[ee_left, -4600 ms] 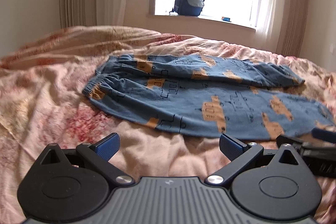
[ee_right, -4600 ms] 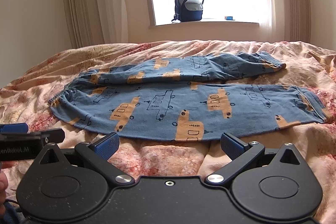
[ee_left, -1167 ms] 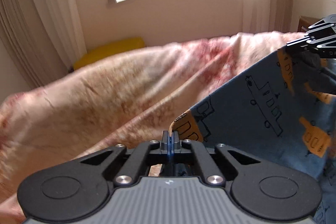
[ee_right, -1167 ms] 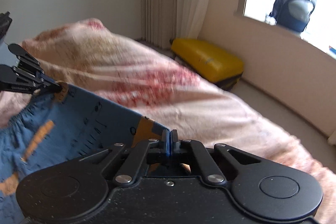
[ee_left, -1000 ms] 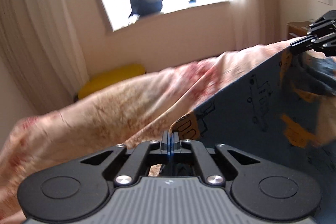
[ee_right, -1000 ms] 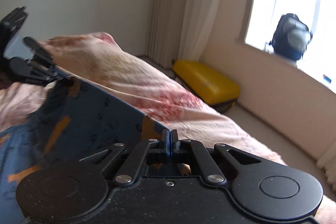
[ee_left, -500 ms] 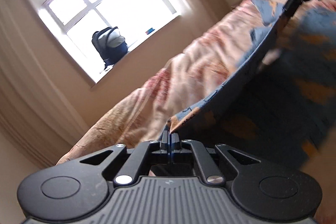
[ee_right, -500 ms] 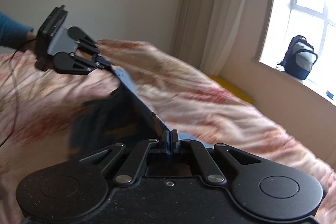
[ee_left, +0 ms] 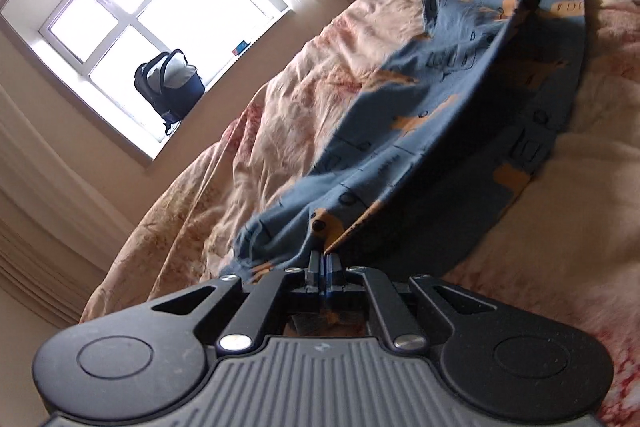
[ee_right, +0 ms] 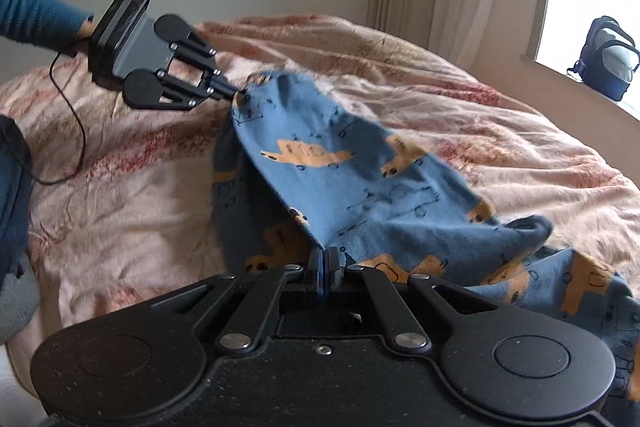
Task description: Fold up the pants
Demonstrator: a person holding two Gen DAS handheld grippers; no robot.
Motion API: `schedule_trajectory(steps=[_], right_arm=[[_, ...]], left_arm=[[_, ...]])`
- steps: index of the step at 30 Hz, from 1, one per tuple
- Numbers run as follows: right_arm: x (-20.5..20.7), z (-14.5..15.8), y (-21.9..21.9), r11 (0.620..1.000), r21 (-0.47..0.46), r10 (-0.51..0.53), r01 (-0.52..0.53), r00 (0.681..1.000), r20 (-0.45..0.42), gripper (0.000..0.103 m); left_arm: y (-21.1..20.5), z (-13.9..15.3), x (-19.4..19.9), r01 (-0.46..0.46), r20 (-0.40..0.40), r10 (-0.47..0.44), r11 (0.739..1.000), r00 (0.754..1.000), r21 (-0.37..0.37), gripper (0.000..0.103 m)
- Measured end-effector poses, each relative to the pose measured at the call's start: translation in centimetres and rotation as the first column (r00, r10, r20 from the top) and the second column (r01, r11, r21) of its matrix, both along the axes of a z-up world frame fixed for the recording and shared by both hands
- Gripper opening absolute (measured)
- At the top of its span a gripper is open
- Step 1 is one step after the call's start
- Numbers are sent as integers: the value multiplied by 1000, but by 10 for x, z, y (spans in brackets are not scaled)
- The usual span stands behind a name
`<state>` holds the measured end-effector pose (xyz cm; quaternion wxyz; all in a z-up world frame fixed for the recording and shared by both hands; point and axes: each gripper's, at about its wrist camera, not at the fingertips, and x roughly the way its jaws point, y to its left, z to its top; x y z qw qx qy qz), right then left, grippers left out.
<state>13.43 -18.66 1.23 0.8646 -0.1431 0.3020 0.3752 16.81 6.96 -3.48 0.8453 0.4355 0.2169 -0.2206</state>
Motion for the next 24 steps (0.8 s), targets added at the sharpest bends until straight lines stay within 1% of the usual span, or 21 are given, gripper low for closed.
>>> schedule_trajectory(steps=[4,7,10,13,16,18,20,24], right_arm=[[-3,10,-14,1000,13,-1,1,1000,21,0],[-6,12,-21,1000,19,-8,8,1000,12,0],[-8,3,-22,1000,21,-9,10,1000,-19,0],[-10,-8,-18,1000,3,14,-14,999,-35,0],[-12,-7,-20,1000,7,30,-30,999,-36,0],[-14,-3,-22,999,-1,45,-45,999,-26,0],[-16,-4,-22,998,-17,64,-65,997,-35,0],[-18,-24,-19,995,-47,80,-84,994,-80,0]], left_arm=[[-4,-2,-11,24,-23,-24,1000,999,6,1],[-8,-9,-16,34,-45,-34,999,998,13,1],[-7,-18,-15,13,-69,-12,1000,998,21,1],[-6,-24,-14,-2,-82,5,1000,997,30,0],[-5,-23,-16,-6,-89,9,999,996,32,0],[-4,-21,-16,-7,-96,10,999,995,34,0],[-3,-22,-15,-12,-108,16,999,994,34,0],[-3,-22,-13,-33,-139,36,999,990,27,0]])
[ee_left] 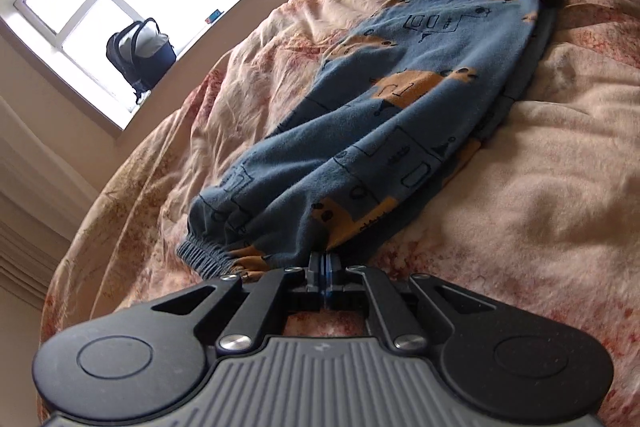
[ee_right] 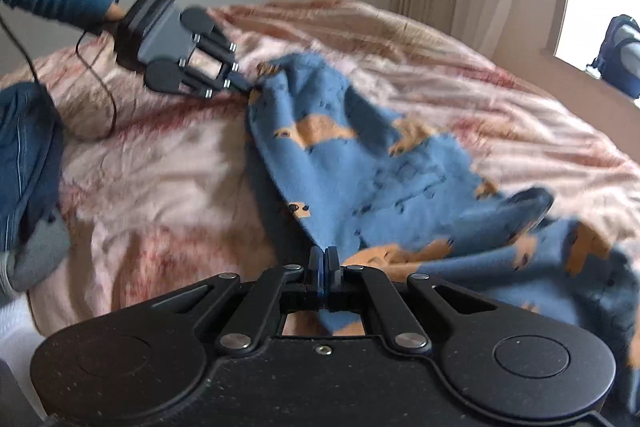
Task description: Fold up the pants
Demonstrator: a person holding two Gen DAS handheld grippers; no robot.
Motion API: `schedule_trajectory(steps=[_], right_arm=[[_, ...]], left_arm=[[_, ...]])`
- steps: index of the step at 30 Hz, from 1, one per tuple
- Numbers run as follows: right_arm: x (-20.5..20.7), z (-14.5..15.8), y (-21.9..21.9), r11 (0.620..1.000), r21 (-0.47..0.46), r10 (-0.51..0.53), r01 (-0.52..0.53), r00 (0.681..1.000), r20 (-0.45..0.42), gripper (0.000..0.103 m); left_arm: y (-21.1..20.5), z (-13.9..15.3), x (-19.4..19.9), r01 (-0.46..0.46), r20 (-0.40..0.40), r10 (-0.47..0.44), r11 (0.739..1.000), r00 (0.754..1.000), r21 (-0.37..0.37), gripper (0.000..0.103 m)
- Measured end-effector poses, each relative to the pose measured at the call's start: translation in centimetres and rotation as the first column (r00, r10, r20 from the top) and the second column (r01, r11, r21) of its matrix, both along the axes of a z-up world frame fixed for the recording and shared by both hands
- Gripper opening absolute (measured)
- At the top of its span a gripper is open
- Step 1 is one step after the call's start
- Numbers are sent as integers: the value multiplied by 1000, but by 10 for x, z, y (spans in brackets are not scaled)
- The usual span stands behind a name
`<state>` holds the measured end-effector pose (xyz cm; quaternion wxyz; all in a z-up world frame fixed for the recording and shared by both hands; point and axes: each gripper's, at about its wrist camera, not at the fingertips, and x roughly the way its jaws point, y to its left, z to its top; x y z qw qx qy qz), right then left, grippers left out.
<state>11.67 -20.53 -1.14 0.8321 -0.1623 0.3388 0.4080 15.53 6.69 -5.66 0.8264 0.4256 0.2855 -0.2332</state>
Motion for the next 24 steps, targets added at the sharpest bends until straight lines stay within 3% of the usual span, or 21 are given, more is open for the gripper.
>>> schedule_trajectory(steps=[2,4,5,6,7,9,11,13,15,18,20,24], right_arm=[[-1,-10,0,1000,-9,-2,2,1000,-18,0],[-1,-10,-7,999,34,-25,27,999,-41,0],[-1,-8,-13,997,62,-48,51,998,-43,0],[-1,-5,-20,992,95,-83,86,996,-39,11],[-1,-3,-28,985,124,-114,118,993,-41,21],[0,-2,-46,962,180,-199,206,978,-61,33],[0,-3,-62,935,208,-279,289,957,-75,49],[-5,-3,-81,891,238,-380,386,922,-71,85],[-11,-3,-100,834,280,-473,475,877,-81,98],[-19,-3,-130,739,321,-593,593,798,-109,102],[-22,-3,-148,696,323,-640,641,758,-124,102],[-20,-7,-178,622,331,-699,710,693,-173,102]], left_arm=[[-1,2,1,-9,-25,9,1000,1000,-1,1],[-1,9,1,-30,-48,30,999,998,-12,8],[-3,13,0,-51,-74,48,998,996,-33,18],[-4,19,1,-83,-96,77,995,992,-63,39],[-7,25,1,-121,-109,110,987,988,-104,51],[-16,37,0,-176,-122,153,964,981,-200,85],[-34,46,0,-214,-134,182,936,974,-280,102],[-59,49,2,-216,-143,175,909,974,-356,103],[-89,48,4,-210,-157,159,891,975,-403,103],[-143,44,4,-174,-144,119,869,982,-464,103],[-177,42,1,-109,-115,59,863,992,-493,103],[-242,36,-12,59,15,-58,905,998,-421,97]])
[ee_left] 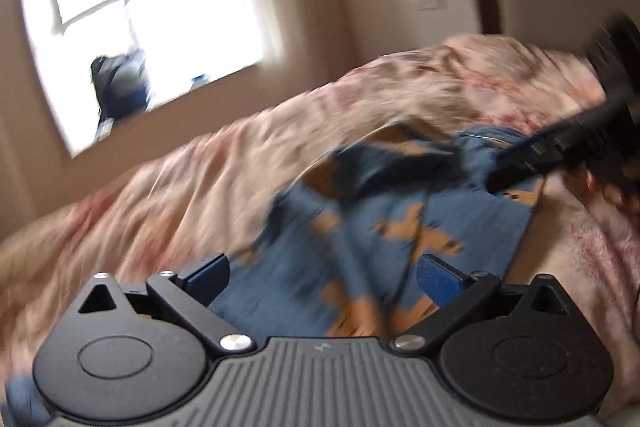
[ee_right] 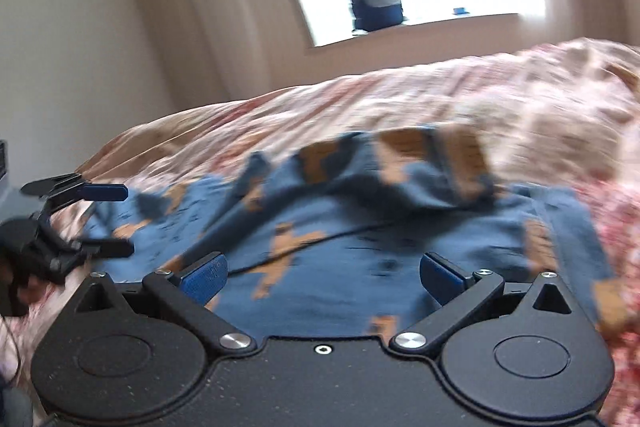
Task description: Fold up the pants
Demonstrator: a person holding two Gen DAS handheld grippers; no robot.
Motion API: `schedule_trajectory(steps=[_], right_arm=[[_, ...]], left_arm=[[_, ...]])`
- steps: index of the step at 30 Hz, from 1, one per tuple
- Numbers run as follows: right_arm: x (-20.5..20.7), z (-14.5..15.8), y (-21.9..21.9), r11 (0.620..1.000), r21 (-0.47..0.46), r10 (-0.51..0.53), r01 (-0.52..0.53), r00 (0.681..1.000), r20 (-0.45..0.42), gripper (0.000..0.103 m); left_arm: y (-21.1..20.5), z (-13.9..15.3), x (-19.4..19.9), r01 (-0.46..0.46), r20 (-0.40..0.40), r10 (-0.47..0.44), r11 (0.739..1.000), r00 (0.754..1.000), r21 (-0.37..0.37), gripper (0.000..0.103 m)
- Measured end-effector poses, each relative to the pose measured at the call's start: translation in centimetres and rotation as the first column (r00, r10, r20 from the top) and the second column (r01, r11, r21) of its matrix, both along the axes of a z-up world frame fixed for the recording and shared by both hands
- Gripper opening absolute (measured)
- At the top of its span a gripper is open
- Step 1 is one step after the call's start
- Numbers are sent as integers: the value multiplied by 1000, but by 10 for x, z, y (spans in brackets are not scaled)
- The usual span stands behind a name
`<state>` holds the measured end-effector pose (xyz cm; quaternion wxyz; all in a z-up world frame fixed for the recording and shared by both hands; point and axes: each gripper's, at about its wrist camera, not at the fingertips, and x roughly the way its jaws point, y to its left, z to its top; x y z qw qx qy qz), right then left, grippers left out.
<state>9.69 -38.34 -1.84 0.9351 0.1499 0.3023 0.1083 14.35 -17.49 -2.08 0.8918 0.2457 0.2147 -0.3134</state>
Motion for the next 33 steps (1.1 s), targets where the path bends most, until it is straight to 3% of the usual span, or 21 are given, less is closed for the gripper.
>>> schedule_trajectory(steps=[4,6,13,15,18,22,26,28,33], right_arm=[[8,-3,-28,988,146,-55,57,998,-18,102],[14,-5,-40,975,211,-70,77,997,-40,99],[44,-13,-67,911,370,-117,184,974,-195,85],[53,-16,-72,888,407,-124,215,963,-238,84],[64,-21,-79,833,475,-158,284,944,-288,79],[65,-22,-86,790,491,-231,367,920,-316,67],[60,-24,-84,790,475,-268,388,915,-301,56],[57,-24,-85,793,450,-303,412,906,-295,26],[51,-18,-93,767,484,-347,421,907,-239,8]], left_arm=[[-43,-18,-5,129,20,-133,982,991,136,84],[-55,-29,-5,166,-1,-169,967,986,195,68],[-72,-54,4,166,-42,-161,922,986,351,35],[-74,-53,4,181,-64,-169,911,984,370,17],[-74,-50,3,184,-93,-161,911,983,370,5],[-71,-40,11,147,-136,-109,937,985,316,0],[-67,-30,22,114,-169,-69,955,983,273,0],[-65,-25,24,100,-172,-56,961,983,259,0],[-61,-6,24,75,-171,-38,973,985,216,0]])
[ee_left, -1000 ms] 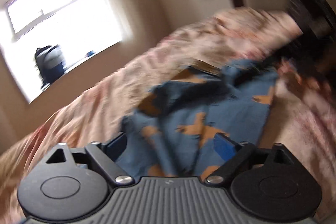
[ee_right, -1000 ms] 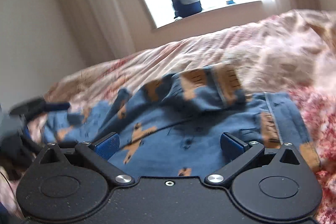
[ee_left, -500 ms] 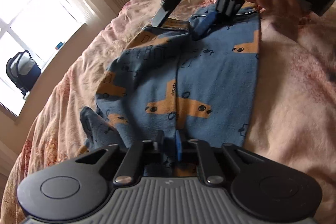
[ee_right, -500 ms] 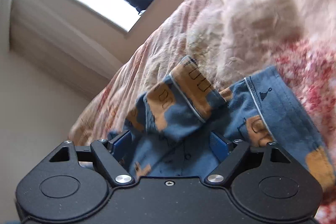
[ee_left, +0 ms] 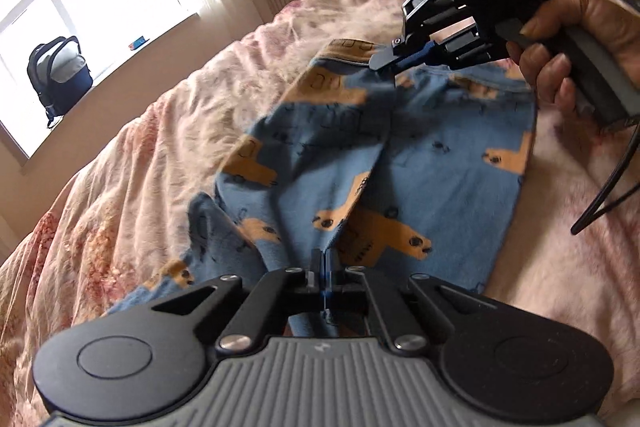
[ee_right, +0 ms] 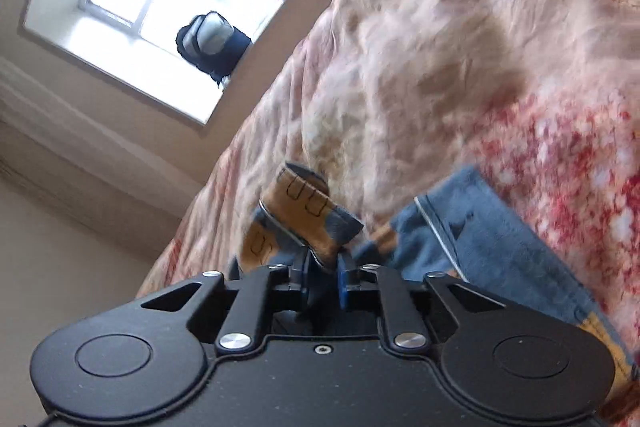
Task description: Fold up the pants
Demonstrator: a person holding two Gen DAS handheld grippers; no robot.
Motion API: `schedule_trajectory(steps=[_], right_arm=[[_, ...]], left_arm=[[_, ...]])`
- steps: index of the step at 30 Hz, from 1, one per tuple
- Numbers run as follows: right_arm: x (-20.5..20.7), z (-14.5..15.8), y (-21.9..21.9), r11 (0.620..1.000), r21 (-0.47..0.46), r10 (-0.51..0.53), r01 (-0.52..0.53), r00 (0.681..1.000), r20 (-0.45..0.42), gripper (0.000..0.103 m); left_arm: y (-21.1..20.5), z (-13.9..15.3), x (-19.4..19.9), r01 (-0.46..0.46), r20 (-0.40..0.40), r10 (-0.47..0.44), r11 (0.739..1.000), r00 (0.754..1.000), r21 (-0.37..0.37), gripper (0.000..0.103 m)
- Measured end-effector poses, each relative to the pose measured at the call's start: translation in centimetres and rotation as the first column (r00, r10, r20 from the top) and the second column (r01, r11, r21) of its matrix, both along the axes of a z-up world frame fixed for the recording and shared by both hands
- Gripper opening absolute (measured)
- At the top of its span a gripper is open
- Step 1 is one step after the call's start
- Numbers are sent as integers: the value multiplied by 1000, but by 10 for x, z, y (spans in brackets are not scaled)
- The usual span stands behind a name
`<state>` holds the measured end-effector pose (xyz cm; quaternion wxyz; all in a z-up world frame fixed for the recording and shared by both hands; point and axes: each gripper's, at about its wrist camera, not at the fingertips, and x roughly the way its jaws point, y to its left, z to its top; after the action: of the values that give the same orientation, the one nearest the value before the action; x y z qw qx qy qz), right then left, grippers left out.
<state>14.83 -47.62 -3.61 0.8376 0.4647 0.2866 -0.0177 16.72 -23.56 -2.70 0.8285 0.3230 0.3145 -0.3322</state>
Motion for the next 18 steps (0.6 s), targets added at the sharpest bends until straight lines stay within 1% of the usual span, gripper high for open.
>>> schedule_trajectory(steps=[2,5,7,9,11,13,16,18], right_arm=[[-2,13,-2,999,-34,10,-8,999,46,7],[-16,39,-9,999,-54,1,5,993,120,6],[-37,60,-15,995,-93,-14,30,985,170,6],[-65,72,-21,989,-139,-29,56,982,187,6],[-92,71,-22,980,-189,-36,65,988,150,5],[-113,58,-20,972,-227,-43,63,995,91,5],[-127,25,-16,969,-238,-71,72,997,13,5],[-129,11,-14,971,-225,-87,81,996,-14,5]], left_arm=[[1,9,-1,-5,10,5,1000,1000,-26,0],[2,25,-6,6,11,-4,996,1000,-94,0],[2,33,-15,44,13,-43,991,999,-126,0],[-1,33,-26,85,6,-85,988,996,-130,0],[-4,26,-35,125,-2,-126,986,992,-109,0],[-7,12,-43,149,-12,-150,986,989,-76,0],[-10,-10,-49,155,-34,-157,987,987,-43,0],[-10,-16,-53,150,-29,-151,988,988,-36,0]])
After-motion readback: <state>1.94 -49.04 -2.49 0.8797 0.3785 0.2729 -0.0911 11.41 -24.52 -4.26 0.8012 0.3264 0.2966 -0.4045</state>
